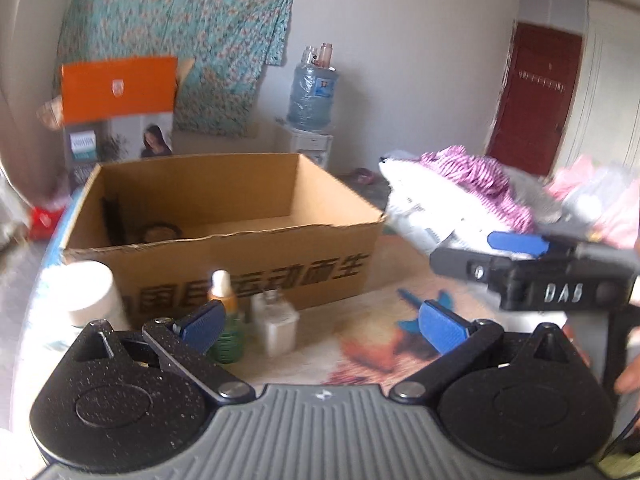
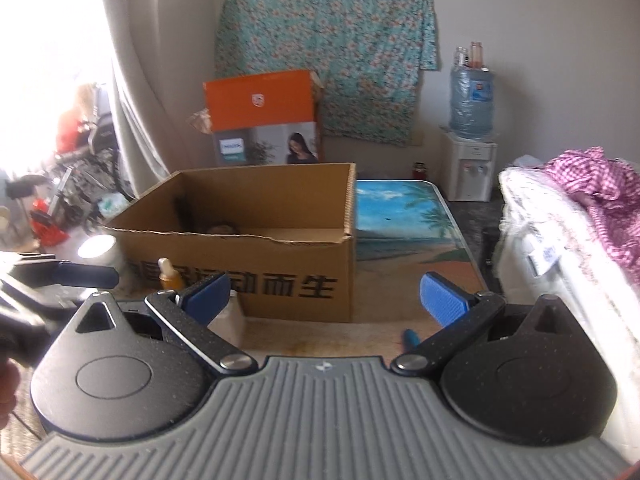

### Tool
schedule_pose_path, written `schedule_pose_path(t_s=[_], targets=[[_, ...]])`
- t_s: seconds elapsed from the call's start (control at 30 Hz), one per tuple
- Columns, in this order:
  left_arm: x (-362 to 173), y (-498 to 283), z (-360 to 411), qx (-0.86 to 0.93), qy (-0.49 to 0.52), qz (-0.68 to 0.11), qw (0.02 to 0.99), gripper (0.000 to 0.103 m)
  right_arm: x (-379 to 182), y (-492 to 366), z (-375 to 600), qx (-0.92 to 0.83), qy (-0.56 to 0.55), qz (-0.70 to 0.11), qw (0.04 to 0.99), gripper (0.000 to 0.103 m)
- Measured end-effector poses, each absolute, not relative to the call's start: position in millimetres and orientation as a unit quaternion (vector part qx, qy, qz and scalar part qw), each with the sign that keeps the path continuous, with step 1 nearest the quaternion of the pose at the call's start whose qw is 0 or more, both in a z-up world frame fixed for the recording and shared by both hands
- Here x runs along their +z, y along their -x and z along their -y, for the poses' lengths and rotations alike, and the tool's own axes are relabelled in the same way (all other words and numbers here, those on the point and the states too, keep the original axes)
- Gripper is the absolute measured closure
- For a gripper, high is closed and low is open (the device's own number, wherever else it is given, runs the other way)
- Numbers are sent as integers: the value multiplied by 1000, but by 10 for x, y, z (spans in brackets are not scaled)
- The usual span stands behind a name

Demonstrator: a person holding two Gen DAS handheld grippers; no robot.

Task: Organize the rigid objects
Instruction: 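Withdraw the right gripper from the box back over the table, then grasp the white charger plug on the table with the right gripper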

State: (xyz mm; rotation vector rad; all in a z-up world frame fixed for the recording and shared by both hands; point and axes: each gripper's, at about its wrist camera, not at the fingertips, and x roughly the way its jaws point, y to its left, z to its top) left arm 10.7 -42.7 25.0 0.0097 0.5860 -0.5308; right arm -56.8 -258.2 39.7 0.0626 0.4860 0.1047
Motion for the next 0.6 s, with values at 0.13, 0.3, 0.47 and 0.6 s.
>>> schedule_pose_path(t_s=[0.13, 0.3, 0.47, 0.6], targets=[[124, -109, 488, -239, -58, -286, 926, 0, 325, 459, 2540, 79, -71, -259, 960, 1], [-1, -173, 542, -257, -77, -276, 923, 0, 226, 281, 2436, 130, -115, -283, 943, 1], [-119, -242, 634, -270, -100, -263, 921, 6, 111, 86, 2325, 147, -144, -290, 935, 1], [-216, -307, 743, -279, -118, -266, 915, 18, -4, -116, 2357, 171, -185, -312, 916, 8]])
